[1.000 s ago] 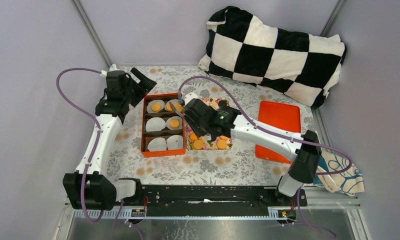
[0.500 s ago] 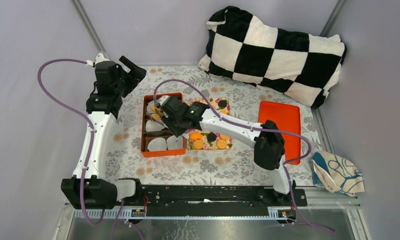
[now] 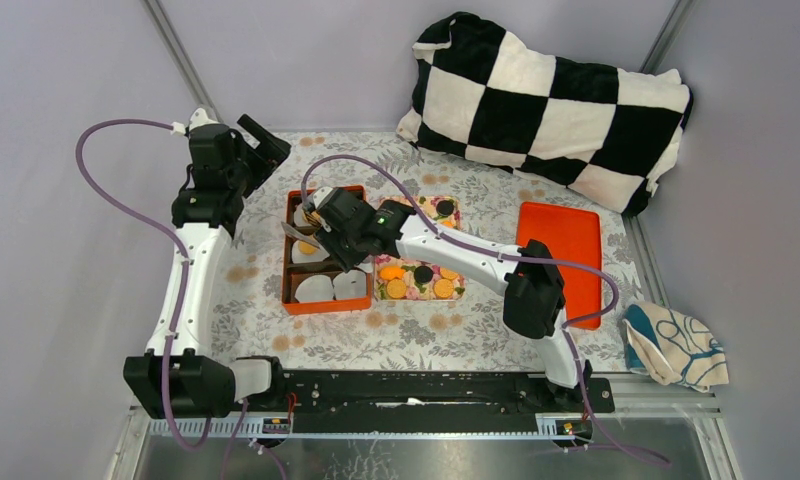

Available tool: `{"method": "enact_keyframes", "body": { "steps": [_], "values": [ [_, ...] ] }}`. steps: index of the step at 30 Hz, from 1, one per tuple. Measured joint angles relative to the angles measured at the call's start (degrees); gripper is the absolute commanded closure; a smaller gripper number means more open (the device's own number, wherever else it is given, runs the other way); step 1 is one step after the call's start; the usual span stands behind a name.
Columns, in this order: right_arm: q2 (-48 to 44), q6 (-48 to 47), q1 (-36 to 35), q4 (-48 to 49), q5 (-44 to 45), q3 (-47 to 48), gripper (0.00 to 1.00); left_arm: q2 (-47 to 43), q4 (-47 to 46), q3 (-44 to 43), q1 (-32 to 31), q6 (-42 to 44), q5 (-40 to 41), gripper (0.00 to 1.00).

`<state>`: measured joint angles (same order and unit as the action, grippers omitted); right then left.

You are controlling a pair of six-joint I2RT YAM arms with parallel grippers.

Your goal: Pack the cookies

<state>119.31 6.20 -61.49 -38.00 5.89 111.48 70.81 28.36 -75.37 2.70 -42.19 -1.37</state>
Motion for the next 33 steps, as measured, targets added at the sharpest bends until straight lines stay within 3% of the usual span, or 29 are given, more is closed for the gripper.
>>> {"method": "enact_keyframes", "body": {
  "steps": [8, 19, 28, 33],
  "values": [
    [-6.3, -0.2, 0.0, 1.1, 5.4, -8.2, 0.53, -0.2, -0.1, 0.8, 0.0, 0.4, -1.2, 0.07],
    [-32.5, 4.7, 0.0, -1.4, 15.0, -30.1, 0.52, -0.3, -1.8, 4.1, 0.0, -0.3, -6.6, 0.08],
    [-35.7, 13.6, 0.0, -4.7, 15.6, -45.4, 0.51, -0.3, -2.6, 5.6, -0.2, -0.7, -9.3, 0.08],
    [-38.1, 16.7, 0.0, -5.5, 16.2, -48.6, 0.5, -0.3, -2.8, 6.5, -0.4, -0.7, -10.1, 0.08]
  ]
}}
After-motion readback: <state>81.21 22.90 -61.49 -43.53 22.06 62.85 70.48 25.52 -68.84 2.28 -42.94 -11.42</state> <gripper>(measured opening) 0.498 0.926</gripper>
